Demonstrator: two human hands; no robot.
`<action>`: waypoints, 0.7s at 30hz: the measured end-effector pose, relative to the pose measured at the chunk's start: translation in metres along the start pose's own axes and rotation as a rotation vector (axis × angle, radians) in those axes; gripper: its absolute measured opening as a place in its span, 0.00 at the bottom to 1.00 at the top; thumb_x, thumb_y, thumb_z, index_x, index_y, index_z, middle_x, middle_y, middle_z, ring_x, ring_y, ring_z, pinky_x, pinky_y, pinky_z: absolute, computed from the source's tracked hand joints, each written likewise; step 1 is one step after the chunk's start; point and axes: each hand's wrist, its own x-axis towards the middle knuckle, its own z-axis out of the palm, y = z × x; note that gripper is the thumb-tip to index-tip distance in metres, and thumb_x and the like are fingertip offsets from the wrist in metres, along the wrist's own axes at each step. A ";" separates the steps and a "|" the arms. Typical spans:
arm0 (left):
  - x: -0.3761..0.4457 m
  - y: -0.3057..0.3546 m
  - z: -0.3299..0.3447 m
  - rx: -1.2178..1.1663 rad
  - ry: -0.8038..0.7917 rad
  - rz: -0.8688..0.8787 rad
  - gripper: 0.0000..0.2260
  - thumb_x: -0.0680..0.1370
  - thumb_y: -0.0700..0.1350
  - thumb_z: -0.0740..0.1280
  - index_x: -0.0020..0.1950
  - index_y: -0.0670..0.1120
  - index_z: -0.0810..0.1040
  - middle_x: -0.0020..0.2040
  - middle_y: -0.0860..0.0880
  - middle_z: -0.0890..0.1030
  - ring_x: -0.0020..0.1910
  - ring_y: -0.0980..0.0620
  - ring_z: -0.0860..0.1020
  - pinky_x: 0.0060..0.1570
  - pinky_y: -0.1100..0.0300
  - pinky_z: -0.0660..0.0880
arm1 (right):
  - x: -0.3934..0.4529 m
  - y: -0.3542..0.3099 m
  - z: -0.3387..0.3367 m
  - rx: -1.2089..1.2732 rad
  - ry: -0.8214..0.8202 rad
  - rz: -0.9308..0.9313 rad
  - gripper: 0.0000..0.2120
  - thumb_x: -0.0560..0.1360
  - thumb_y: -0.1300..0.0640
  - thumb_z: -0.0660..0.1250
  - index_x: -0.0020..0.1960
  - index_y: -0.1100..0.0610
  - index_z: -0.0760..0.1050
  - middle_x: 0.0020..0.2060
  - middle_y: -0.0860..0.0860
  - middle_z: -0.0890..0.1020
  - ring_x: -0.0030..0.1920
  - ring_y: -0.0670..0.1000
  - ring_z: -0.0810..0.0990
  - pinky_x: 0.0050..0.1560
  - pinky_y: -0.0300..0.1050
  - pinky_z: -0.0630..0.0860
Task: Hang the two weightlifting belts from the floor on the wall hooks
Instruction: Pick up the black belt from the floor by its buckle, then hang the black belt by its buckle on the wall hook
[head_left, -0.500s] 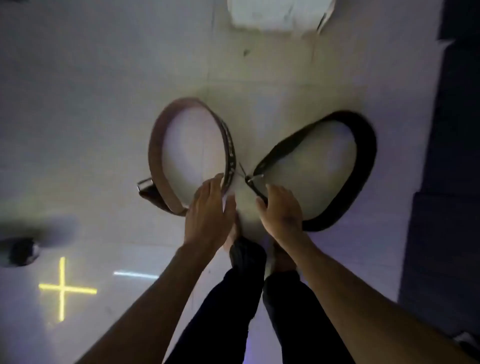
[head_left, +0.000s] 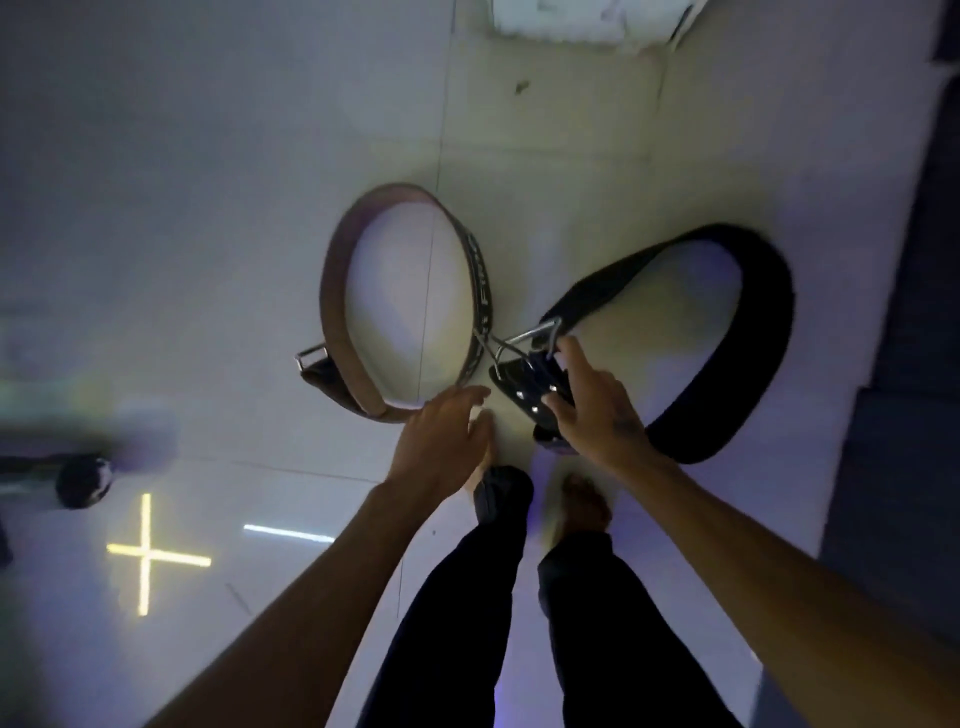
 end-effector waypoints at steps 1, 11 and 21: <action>-0.016 0.017 -0.014 -0.043 -0.027 -0.027 0.19 0.82 0.48 0.63 0.73 0.46 0.72 0.69 0.45 0.77 0.68 0.44 0.76 0.67 0.48 0.73 | -0.020 -0.018 -0.029 0.033 0.013 -0.015 0.24 0.77 0.60 0.68 0.68 0.54 0.60 0.51 0.56 0.84 0.50 0.60 0.83 0.48 0.50 0.79; -0.253 0.266 -0.212 -0.829 0.136 0.268 0.19 0.76 0.32 0.70 0.66 0.41 0.73 0.53 0.47 0.81 0.50 0.56 0.81 0.45 0.71 0.78 | -0.231 -0.220 -0.340 0.347 0.205 -0.186 0.24 0.74 0.62 0.71 0.63 0.47 0.64 0.44 0.48 0.84 0.46 0.51 0.85 0.49 0.53 0.82; -0.442 0.396 -0.371 -0.670 0.371 0.892 0.10 0.78 0.32 0.67 0.53 0.46 0.75 0.44 0.46 0.85 0.40 0.56 0.83 0.43 0.61 0.80 | -0.381 -0.383 -0.494 0.457 0.586 -0.527 0.19 0.77 0.46 0.65 0.64 0.49 0.63 0.56 0.50 0.78 0.56 0.48 0.81 0.57 0.54 0.80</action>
